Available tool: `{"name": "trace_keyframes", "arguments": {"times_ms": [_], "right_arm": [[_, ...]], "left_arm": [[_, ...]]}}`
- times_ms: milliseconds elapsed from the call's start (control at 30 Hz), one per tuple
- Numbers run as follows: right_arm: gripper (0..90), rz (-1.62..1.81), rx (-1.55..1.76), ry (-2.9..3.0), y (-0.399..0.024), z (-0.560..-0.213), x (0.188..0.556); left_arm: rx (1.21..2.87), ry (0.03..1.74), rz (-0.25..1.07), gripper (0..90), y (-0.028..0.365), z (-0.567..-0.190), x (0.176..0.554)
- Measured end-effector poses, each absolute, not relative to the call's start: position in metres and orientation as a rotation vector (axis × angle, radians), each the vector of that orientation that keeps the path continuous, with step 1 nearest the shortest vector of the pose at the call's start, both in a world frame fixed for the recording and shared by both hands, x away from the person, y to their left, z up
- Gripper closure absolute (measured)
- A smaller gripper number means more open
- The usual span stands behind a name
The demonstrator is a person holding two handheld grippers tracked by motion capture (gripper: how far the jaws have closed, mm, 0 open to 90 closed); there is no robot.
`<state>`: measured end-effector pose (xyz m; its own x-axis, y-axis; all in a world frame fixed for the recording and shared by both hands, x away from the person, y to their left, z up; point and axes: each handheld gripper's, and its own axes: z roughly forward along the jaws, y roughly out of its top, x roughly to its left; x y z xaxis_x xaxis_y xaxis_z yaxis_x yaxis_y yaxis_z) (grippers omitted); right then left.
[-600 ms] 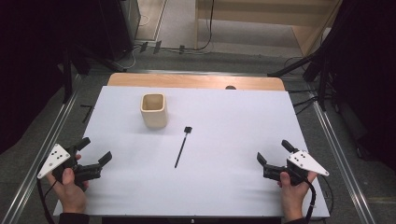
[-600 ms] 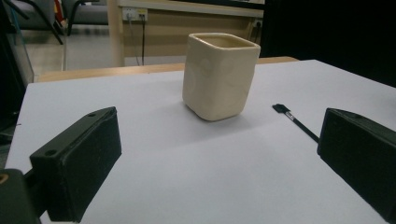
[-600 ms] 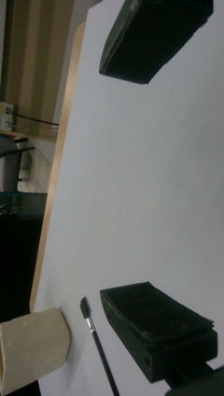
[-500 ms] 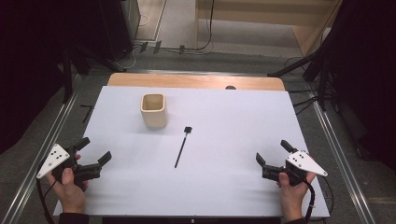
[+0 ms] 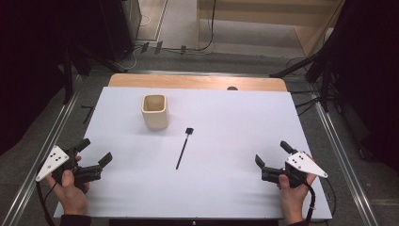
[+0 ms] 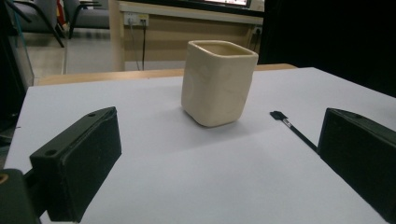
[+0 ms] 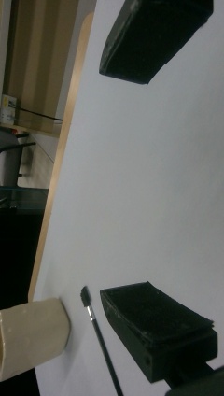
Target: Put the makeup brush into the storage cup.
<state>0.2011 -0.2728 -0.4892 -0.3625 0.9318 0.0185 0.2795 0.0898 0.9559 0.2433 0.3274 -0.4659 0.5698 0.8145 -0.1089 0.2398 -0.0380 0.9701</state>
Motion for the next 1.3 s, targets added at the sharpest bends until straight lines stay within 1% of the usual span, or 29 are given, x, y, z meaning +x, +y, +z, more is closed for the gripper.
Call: {"name": "trace_keyframes", "arguments": {"times_ms": [167, 567, 1300], "right_arm": [[0.0, 1.311, 1.185, 1.742, -0.264, -0.481, 0.205], [0.0, 1.361, 1.183, 1.806, -0.249, -0.471, 0.216], [0.0, 1.367, 1.112, 1.893, -0.21, -0.452, 0.253]], "left_arm": [[1.602, 0.911, 0.578, 0.1, 0.326, -0.469, 0.242], [1.59, 0.914, 0.566, 0.1, 0.329, -0.469, 0.241], [1.589, 0.914, 0.567, 0.1, 0.329, -0.469, 0.24]]}}
